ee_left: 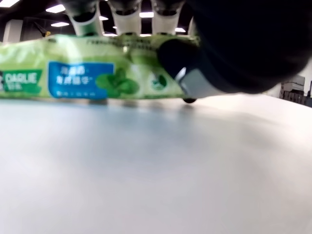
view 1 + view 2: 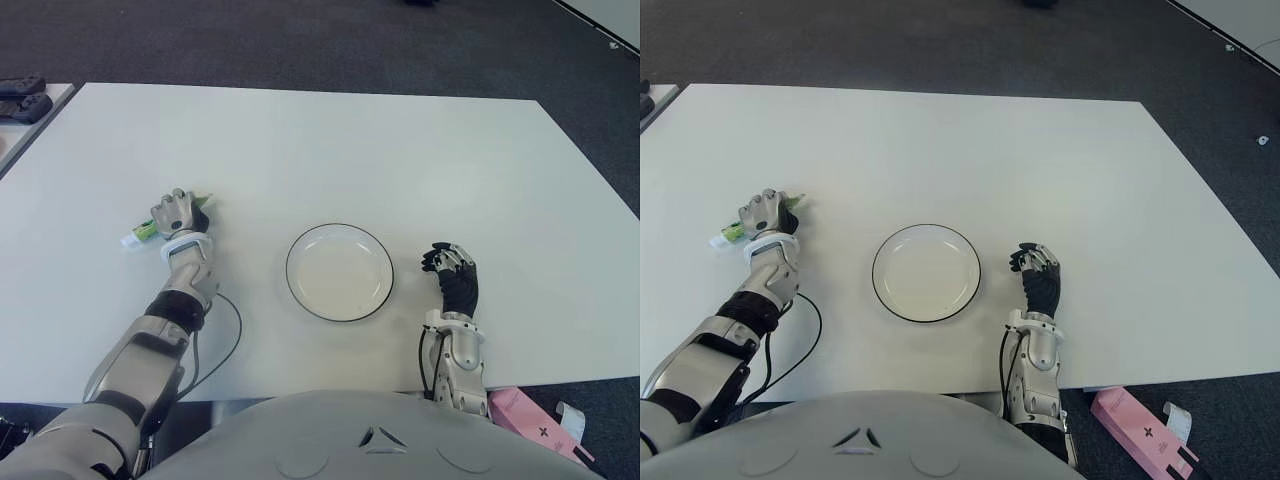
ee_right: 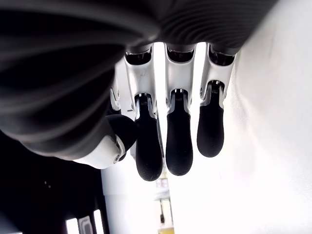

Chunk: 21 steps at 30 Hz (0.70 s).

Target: Put the toothpaste on the table into the plate.

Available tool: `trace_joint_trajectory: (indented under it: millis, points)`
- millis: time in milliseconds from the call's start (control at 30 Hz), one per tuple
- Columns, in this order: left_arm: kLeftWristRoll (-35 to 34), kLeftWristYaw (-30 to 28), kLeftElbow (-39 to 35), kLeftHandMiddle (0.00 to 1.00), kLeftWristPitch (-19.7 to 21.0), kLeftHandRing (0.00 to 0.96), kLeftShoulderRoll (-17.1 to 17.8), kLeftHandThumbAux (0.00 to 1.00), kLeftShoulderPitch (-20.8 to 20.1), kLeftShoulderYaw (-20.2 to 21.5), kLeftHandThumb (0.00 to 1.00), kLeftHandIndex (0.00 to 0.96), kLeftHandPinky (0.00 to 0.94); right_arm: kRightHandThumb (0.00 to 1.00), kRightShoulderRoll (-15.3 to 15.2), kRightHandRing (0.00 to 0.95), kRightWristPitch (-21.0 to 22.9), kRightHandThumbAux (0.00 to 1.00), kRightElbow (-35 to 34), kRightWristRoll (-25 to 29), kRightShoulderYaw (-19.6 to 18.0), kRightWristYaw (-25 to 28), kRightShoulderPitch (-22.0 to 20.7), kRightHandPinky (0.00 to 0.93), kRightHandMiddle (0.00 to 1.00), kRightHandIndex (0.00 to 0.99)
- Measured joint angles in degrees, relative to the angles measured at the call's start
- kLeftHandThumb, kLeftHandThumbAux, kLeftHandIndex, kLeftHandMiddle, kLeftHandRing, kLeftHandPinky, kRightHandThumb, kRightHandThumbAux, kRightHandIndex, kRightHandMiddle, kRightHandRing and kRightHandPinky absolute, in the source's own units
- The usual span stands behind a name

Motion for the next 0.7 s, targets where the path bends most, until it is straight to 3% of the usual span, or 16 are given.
trace_joint_trajectory:
  millis: [333, 700]
  points:
    - [-0.6, 2.4, -4.2, 0.540, -2.8, 0.855, 0.9, 0.669, 2.8, 0.4, 0.851, 0.397, 0.866, 0.705, 0.0, 0.560, -1.0, 0.722, 0.7, 0.0, 0.0, 0.3, -0.2, 0.543, 0.589, 0.432]
    - [2.7, 0.9, -26.4, 0.535, -2.0, 0.868, 1.1, 0.669, 10.4, -0.7, 0.852, 0.396, 0.854, 0.705, -0.1, 0.554, -1.5, 0.722, 0.9, 0.0, 0.0, 0.3, -0.6, 0.533, 0.584, 0.432]
